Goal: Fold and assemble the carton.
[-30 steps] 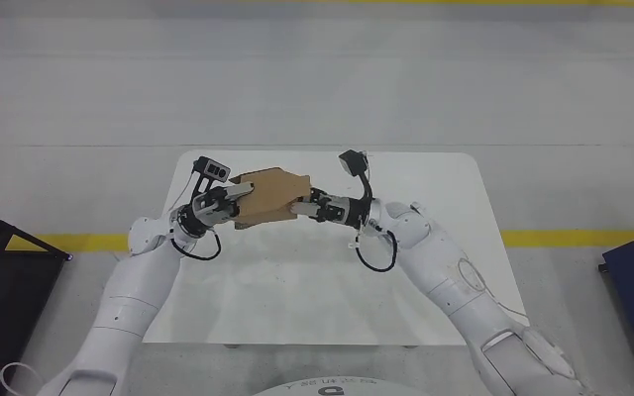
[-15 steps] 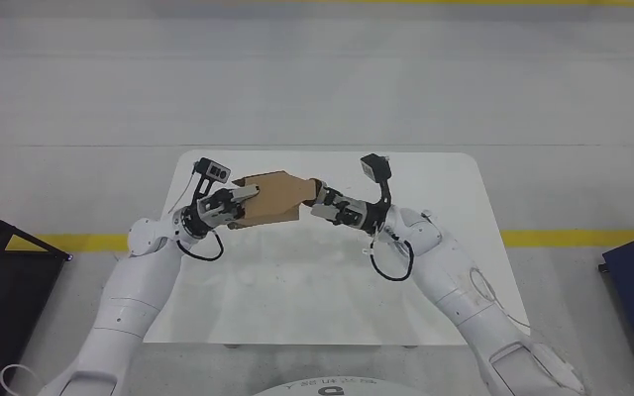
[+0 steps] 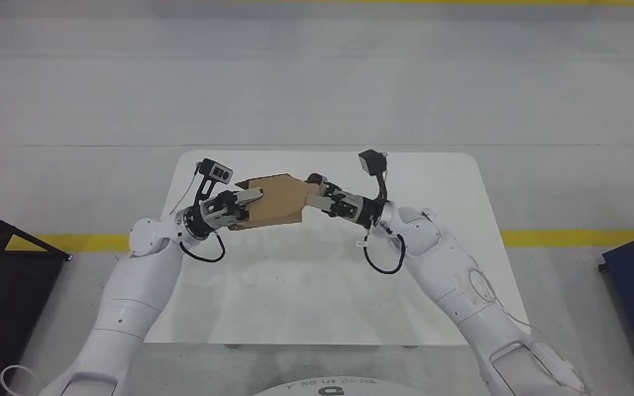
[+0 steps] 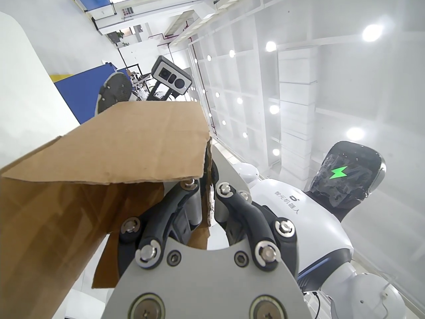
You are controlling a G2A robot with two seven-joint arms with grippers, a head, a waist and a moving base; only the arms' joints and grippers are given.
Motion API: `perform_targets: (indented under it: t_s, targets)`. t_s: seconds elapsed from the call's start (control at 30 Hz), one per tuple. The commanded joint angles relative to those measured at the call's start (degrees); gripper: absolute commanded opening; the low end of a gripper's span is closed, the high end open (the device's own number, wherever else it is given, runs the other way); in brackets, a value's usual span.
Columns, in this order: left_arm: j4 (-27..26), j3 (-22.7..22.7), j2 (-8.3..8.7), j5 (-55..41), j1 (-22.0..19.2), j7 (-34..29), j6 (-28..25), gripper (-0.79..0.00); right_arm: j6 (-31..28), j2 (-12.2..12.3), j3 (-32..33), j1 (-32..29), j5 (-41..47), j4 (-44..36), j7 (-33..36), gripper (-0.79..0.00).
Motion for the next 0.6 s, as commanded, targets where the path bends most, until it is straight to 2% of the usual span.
perform_targets:
  t_s: [0.0,0.3,0.57]
  targets:
    - [-0.1,0.0,0.00,0.0,0.0,-0.3,0.1,-0.785,1.5,-0.1,-0.3,0.3,-0.8,0.0,-0.3,-0.083]
    - [-0.5,-0.2,-0.11,-2.1,0.1,-1.5,1.0,-0.785,3.5,-0.1,-1.0,0.8,-2.3,0.1,-0.9,-0.126]
    - [0.3,-0.9,-0.18,-4.8,-0.1,-3.2,2.1,-0.785,2.7,0.2,-0.8,0.5,-1.8,-0.1,0.9,-0.163]
